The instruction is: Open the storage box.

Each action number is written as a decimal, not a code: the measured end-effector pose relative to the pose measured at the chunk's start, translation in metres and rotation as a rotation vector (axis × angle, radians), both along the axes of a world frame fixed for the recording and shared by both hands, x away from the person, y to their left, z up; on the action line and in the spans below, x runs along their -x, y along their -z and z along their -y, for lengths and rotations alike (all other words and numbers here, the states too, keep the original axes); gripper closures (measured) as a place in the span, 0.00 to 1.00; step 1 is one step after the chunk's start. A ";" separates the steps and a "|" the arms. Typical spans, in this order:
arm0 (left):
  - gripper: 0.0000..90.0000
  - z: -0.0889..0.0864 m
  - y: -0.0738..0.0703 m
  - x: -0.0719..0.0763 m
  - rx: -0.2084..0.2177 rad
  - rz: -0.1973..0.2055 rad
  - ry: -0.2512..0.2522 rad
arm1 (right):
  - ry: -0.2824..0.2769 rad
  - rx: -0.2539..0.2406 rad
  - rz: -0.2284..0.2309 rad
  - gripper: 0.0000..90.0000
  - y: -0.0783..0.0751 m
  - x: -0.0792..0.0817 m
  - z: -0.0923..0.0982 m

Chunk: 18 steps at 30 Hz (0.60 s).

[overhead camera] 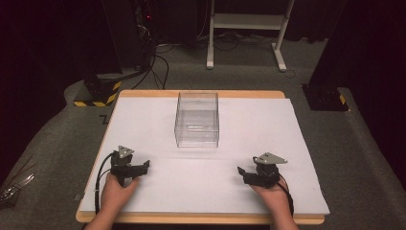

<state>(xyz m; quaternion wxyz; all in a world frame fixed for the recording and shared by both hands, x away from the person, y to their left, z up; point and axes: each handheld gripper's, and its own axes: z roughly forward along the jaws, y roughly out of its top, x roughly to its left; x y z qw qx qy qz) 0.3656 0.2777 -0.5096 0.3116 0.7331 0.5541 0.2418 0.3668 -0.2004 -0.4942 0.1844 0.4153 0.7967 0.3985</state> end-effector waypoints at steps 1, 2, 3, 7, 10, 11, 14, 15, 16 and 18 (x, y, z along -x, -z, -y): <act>0.12 0.000 0.000 0.000 0.000 0.000 0.000 | 0.000 -0.001 0.001 0.25 0.000 0.000 -0.001; 0.12 0.000 0.000 0.000 0.000 0.000 0.000 | -0.005 -0.004 0.010 0.25 0.000 0.001 -0.003; 0.12 0.000 0.000 0.000 0.000 0.000 0.000 | -0.005 -0.004 0.010 0.25 0.000 0.001 -0.003; 0.12 0.000 0.000 0.000 0.000 0.001 0.000 | -0.017 -0.012 0.012 0.27 -0.001 0.003 -0.008; 0.12 0.000 0.000 0.000 0.000 0.000 0.001 | -0.040 -0.018 0.024 0.29 -0.003 0.005 -0.017; 0.12 0.000 0.000 0.000 0.000 0.000 0.001 | -0.040 -0.018 0.024 0.29 -0.003 0.005 -0.017; 0.12 0.000 0.000 0.000 0.000 0.001 0.000 | -0.056 0.001 0.043 0.30 -0.006 0.005 -0.025; 0.12 0.000 0.000 0.000 0.001 0.000 0.000 | -0.065 0.006 0.038 0.30 -0.008 0.005 -0.031; 0.12 0.000 0.000 0.000 0.001 0.000 0.000 | -0.065 0.006 0.038 0.30 -0.008 0.005 -0.031; 0.12 0.000 0.000 0.000 0.001 0.000 0.000 | -0.073 0.003 0.028 0.30 -0.009 0.004 -0.036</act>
